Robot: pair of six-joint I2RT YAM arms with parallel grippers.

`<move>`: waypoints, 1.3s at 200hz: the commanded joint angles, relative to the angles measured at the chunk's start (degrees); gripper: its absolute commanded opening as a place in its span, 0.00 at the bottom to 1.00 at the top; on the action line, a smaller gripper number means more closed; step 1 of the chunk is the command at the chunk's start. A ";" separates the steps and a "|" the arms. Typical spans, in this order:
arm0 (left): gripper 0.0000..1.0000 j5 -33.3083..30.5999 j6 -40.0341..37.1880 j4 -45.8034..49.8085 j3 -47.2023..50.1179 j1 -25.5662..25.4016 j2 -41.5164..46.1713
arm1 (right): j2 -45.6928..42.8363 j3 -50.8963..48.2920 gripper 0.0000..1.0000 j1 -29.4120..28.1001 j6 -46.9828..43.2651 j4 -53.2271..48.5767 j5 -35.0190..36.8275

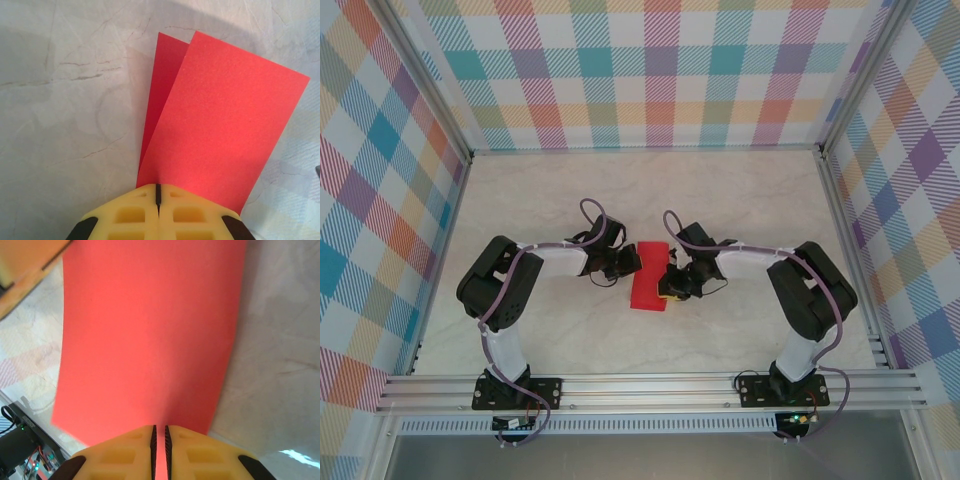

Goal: Fold a paper plane with a square sheet of paper (pick it up from the middle)
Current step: Fold the square sheet of paper in half at the center of the table.

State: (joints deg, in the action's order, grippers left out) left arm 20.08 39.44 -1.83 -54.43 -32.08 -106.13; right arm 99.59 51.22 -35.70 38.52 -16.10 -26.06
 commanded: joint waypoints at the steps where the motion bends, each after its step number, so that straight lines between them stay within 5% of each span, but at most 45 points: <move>1: 0.02 -2.76 0.28 3.68 0.78 -0.80 -3.64 | 0.15 -1.38 0.15 -0.52 -0.11 -0.65 -0.93; 191: 0.02 -2.24 0.28 4.02 -0.07 -0.80 -4.00 | 0.44 -3.80 0.13 -0.58 -2.04 -3.77 -0.06; 260: 0.02 -1.55 -0.37 3.49 -0.06 -0.80 -4.04 | -6.25 0.05 0.14 -0.55 -1.96 -4.33 2.28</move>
State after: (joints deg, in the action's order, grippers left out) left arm 20.40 39.44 -1.72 -55.31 -32.14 -106.78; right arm 95.11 48.58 -36.01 37.52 -18.76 -26.37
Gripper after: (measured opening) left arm 0.053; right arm 0.145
